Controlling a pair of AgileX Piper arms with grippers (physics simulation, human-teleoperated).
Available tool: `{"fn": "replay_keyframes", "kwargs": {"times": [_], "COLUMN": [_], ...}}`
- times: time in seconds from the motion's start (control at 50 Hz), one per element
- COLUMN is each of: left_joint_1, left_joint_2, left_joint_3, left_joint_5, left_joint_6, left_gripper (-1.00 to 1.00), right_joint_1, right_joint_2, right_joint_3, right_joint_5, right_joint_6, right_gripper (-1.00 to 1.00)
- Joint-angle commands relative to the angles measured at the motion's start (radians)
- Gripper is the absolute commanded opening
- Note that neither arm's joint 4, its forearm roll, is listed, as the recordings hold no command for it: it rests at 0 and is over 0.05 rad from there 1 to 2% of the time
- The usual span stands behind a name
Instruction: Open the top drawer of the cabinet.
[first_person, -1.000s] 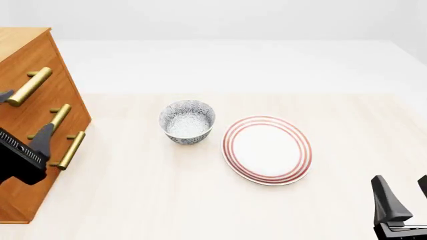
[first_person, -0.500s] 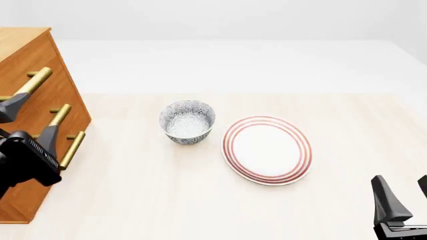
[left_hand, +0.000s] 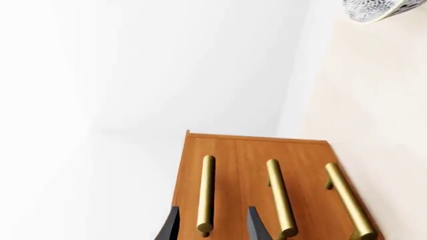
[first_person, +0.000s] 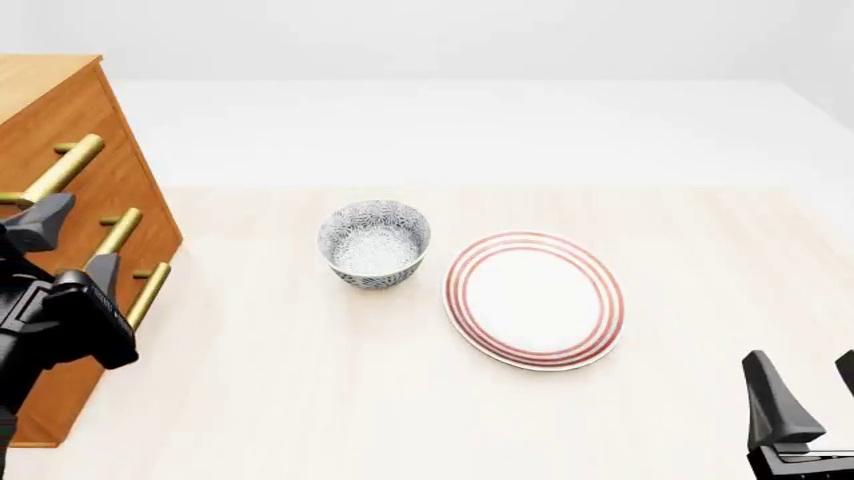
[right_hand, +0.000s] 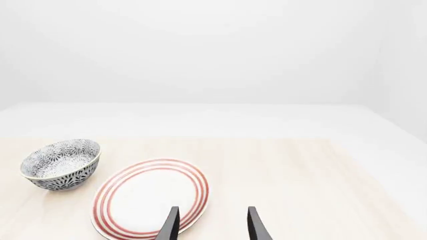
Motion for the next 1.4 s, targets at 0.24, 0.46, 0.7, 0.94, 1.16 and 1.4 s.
{"fn": "replay_keyframes", "kwargs": {"times": [0.24,0.46,0.7,0.94,1.16,1.4], "left_joint_1": [0.057,0.07,0.084,0.089,0.1,0.117], "left_joint_2": [0.03,0.023,0.107,0.18,0.198,0.211], "left_joint_3": [0.009,-0.018,-0.047,-0.072,-0.092,-0.099], "left_joint_5": [-0.061,-0.034,-0.079,-0.123,-0.124,-0.128], "left_joint_6": [0.021,-0.004,-0.01,-0.019,-0.022,-0.025], "left_gripper": [1.0,1.0,1.0,1.0,1.0,1.0], "right_joint_1": [0.0,0.0,0.0,0.0,0.0,0.0], "right_joint_2": [0.0,0.0,0.0,0.0,0.0,0.0], "right_joint_3": [0.0,0.0,0.0,0.0,0.0,0.0], "right_joint_5": [0.0,0.0,0.0,0.0,0.0,0.0], "right_joint_6": [0.0,0.0,0.0,0.0,0.0,0.0], "right_gripper": [1.0,1.0,1.0,1.0,1.0,1.0]}}
